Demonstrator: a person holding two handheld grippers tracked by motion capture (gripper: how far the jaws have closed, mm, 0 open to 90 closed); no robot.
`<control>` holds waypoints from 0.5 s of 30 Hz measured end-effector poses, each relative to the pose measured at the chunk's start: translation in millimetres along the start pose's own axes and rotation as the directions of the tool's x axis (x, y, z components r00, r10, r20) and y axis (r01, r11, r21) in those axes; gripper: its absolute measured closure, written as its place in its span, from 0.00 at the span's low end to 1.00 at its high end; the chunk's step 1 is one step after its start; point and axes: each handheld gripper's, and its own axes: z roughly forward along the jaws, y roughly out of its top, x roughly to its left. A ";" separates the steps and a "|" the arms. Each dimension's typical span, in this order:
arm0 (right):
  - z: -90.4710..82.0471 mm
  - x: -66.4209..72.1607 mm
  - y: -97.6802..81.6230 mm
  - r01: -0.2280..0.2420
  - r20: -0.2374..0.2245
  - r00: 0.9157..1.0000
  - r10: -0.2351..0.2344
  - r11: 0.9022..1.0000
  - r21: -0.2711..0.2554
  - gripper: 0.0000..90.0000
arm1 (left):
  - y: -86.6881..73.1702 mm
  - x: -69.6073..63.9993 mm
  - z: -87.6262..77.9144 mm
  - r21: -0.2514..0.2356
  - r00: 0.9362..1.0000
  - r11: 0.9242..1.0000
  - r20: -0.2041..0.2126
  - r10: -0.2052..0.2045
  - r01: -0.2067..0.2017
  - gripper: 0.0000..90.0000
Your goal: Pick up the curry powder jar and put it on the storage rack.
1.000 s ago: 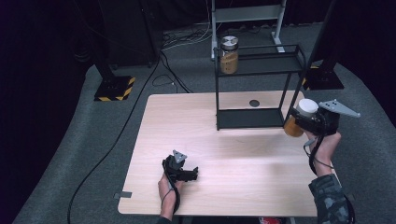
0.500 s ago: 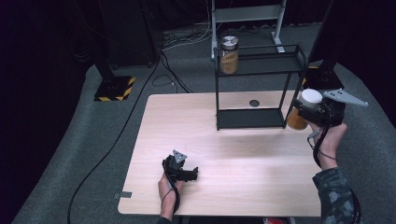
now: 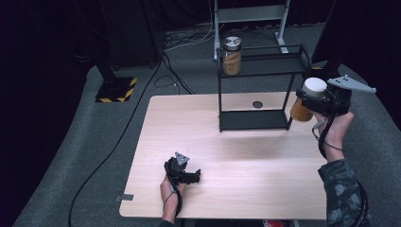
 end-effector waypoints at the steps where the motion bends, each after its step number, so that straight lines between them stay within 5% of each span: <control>1: 0.5 -0.1 2.2 0.003 -0.001 1.000 -0.003 1.000 0.001 0.37 | 0.0 0.0 0.0 0.000 1.000 1.000 0.000 0.000 0.000 0.01; 15: 4.1 0.9 34.8 0.011 -0.007 1.000 -0.011 0.999 -0.032 0.37 | 0.1 0.0 0.0 0.000 1.000 1.000 0.000 0.001 -0.001 0.01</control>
